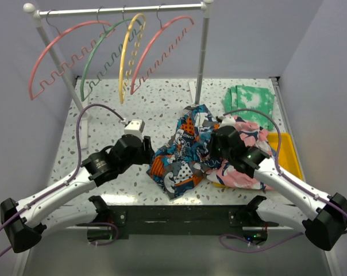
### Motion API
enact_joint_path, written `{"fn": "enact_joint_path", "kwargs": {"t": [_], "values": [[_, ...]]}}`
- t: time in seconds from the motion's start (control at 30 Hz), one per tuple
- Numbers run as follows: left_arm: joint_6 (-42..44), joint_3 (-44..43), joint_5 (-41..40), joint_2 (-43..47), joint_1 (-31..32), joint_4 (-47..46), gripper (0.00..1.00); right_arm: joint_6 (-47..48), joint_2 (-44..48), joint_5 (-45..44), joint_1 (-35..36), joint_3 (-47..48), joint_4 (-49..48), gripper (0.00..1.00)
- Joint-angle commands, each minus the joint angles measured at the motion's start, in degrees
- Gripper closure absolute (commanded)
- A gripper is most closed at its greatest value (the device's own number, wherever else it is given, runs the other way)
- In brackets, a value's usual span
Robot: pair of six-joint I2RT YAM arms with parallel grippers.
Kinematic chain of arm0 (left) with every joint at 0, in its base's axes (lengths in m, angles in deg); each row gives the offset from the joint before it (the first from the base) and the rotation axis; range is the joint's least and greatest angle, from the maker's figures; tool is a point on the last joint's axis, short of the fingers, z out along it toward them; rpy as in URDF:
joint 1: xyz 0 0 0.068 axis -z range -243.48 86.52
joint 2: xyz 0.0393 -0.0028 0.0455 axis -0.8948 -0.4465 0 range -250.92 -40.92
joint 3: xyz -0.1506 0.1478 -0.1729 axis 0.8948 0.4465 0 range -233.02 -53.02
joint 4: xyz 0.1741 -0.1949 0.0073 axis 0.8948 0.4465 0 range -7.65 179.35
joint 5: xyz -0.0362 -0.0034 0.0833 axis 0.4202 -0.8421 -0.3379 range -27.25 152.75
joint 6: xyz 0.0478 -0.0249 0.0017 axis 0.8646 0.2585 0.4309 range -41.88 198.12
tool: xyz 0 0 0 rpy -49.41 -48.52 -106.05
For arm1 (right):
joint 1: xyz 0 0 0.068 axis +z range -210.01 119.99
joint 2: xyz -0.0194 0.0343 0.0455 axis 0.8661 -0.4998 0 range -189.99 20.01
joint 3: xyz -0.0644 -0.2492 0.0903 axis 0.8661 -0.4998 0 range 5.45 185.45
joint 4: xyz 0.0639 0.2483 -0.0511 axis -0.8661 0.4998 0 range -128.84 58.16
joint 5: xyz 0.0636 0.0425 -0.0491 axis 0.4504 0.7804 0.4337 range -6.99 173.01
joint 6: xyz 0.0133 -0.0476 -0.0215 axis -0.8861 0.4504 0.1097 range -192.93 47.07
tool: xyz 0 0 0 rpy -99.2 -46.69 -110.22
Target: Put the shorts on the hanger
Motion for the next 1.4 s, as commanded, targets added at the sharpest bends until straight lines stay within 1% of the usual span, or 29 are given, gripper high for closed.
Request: {"fn": "enact_joint_path", "kwargs": {"t": [0.0, 0.03, 0.1, 0.13, 0.2, 0.23, 0.3, 0.33, 0.43, 0.5, 0.53, 0.57, 0.6, 0.7, 0.73, 0.83, 0.87, 0.93, 0.97, 1.0, 1.03, 1.1, 1.13, 1.2, 1.23, 1.3, 1.33, 1.37], "values": [[-5.8, -6.6, 10.6, -2.3, -0.3, -5.0, 0.41, -4.4, 6.6, 0.0, 2.6, -4.2, -8.2, 1.0], [-7.4, -7.6, 10.7, -5.5, -0.2, -5.4, 0.41, -4.4, 7.3, -0.7, 3.7, -4.7, -8.0, 1.0], [-8.1, -8.5, 10.4, -9.1, -0.2, -7.0, 0.41, -5.0, 9.3, -3.4, 4.3, -5.6, -6.8, 1.0], [-8.7, -9.9, 8.7, -13.4, -0.1, -7.4, 0.41, -5.2, 10.0, -4.3, 4.4, -5.7, -5.0, 1.0], [-8.9, -11.6, 6.3, -17.9, 0.5, -8.8, 0.41, -5.9, 12.1, -6.9, 4.4, -6.1, -3.2, 1.0], [-8.4, -13.7, 3.7, -22.3, 0.8, -9.4, 0.4, -5.9, 13.0, -7.4, 4.4, -6.3, -1.9, 1.0], [-7.8, -16.2, 0.4, -26.7, 1.8, -10.1, 0.37, -6.0, 14.7, -8.8, 4.4, -6.2, -0.9, 1.0], [-6.7, -18.4, -1.1, -30.6, 2.0, -10.1, 0.37, -5.9, 15.0, -9.1, 4.4, -6.0, 0.2, 1.0], [-4.9, -20.0, -3.2, -36.1, 2.7, -11.3, 0.32, -5.3, 15.3, -10.2, 4.3, -4.8, 1.9, 1.0], [-4.3, -19.8, -2.0, -37.8, 2.7, -13.2, 0.29, -5.0, 15.2, -10.6, 4.4, -3.9, 2.7, 1.0], [-2.6, -18.4, 1.6, -38.2, 2.8, -15.2, 0.29, -4.6, 14.8, -11.0, 4.5, -3.5, 2.9, 1.0], [-2.5, -17.6, 3.1, -38.4, 3.0, -18.5, 0.27, -4.4, 14.7, -11.3, 4.4, -2.9, 3.3, 1.0], [-2.2, -17.2, 4.5, -38.7, 3.1, -19.6, 0.25, -4.3, 14.4, -11.6, 4.4, -2.7, 3.6, 1.0], [-2.2, -17.7, 5.4, -42.5, 3.5, -17.9, 0.24, -3.8, 13.9, -12.4, 4.5, -1.5, 3.8, 1.0], [-2.2, -16.7, 5.5, -43.8, 3.6, -18.0, 0.25, -3.6, 13.8, -12.6, 4.4, -1.3, 3.8, 1.0], [-2.7, -13.4, 5.9, -43.4, 3.6, -18.8, 0.38, -3.3, 13.5, -13.5, 4.4, 0.1, 4.1, 1.0], [-2.8, -12.5, 5.9, -43.0, 3.6, -19.4, 0.48, -3.2, 12.9, -14.3, 4.4, 1.1, 4.3, 1.0], [-2.9, -10.1, 5.4, -41.8, 3.7, -19.5, 0.63, -2.9, 12.0, -15.0, 4.4, 2.2, 4.8, 1.0], [-2.7, -9.7, 4.9, -41.5, 3.7, -18.8, 0.82, -2.8, 11.5, -15.1, 4.4, 3.3, 4.9, 1.0], [-2.3, -9.5, 4.3, -40.9, 3.5, -18.2, 0.93, -2.6, 10.4, -15.2, 4.5, 3.9, 4.5, 1.0], [-1.5, -9.8, 2.4, -39.4, 3.2, -17.3, 1.0, -2.1, 9.7, -15.2, 4.4, 4.7, 4.4, 1.0], [-0.2, -11.2, 0.3, -36.8, 2.4, -13.8, 1.0, -1.7, 7.1, -15.7, 4.4, 8.4, 5.3, 1.0], [1.1, -13.8, -2.6, -33.4, 1.8, -10.9, 1.0, -1.4, 6.3, -16.3, 4.5, 11.7, 5.9, 1.0], [2.7, -17.7, -5.9, -29.8, 1.6, -7.5, 1.0, -0.9, 3.7, -18.6, 4.5, 15.5, 8.2, 1.0], [4.6, -22.3, -8.4, -26.5, 1.5, -4.5, 1.0, -0.9, 3.0, -20.0, 4.4, 19.6, 9.2, 1.0], [6.4, -26.8, -9.5, -23.3, 1.6, -2.4, 1.0, -0.8, 2.1, -22.8, 4.3, 23.5, 11.1, 1.0], [8.9, -30.9, -9.9, -20.7, 1.6, -1.6, 1.0, -0.5, 1.7, -24.9, 4.2, 27.0, 11.3, 1.0], [10.0, -33.0, -10.7, -19.8, 1.5, -1.0, 1.0, -0.1, 1.6, -25.7, 4.2, 28.6, 11.0, 1.0]]}}
